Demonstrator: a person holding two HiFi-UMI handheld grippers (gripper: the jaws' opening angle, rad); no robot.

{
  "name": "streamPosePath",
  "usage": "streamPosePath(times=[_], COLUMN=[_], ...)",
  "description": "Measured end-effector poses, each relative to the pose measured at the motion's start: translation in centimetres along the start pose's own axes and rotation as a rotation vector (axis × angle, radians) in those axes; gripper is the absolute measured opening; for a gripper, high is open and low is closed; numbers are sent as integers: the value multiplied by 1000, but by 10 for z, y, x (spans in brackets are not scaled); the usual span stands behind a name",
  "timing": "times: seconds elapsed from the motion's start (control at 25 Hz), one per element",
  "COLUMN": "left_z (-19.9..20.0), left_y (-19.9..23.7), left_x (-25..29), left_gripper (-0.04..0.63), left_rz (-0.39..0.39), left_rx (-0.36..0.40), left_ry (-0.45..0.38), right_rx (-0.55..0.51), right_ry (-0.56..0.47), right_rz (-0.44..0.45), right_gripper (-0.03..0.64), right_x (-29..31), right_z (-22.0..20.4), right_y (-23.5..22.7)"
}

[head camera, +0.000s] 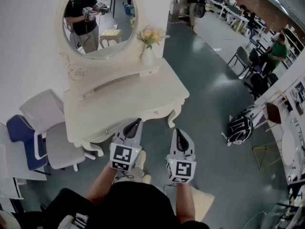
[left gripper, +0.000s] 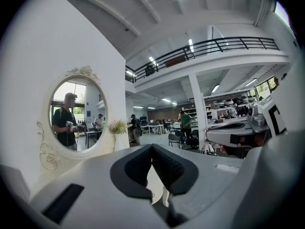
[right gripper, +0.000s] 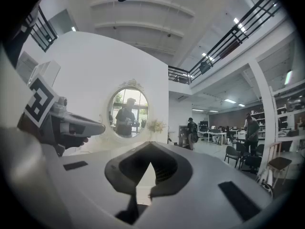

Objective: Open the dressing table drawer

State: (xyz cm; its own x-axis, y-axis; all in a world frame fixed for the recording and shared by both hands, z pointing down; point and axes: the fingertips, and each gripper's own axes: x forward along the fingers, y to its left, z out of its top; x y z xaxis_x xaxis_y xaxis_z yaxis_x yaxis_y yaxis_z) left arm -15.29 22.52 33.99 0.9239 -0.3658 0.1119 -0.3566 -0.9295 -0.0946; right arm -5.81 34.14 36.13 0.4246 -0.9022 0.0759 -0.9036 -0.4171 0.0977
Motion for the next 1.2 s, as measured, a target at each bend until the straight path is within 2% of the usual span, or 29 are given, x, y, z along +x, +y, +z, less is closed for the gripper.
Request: streamPosePath(times=[0.6,0.88,1.2], left_z=[-4,2,3], left_y=[37,70,112], left_x=[76,128,176], left_gripper=[3,3,3], left_rz=[-18,-38,-71], left_rx=[-22,-26,-32], left_ry=[18,10,-4], right_rx=[24,21,6], right_ry=[-39,8,-28], right_rz=[-10,-27,-52], right_gripper=[-2,-2,-2], right_x=[83,142,203], right_z=[1,0,16], right_y=[-26,-36,-37])
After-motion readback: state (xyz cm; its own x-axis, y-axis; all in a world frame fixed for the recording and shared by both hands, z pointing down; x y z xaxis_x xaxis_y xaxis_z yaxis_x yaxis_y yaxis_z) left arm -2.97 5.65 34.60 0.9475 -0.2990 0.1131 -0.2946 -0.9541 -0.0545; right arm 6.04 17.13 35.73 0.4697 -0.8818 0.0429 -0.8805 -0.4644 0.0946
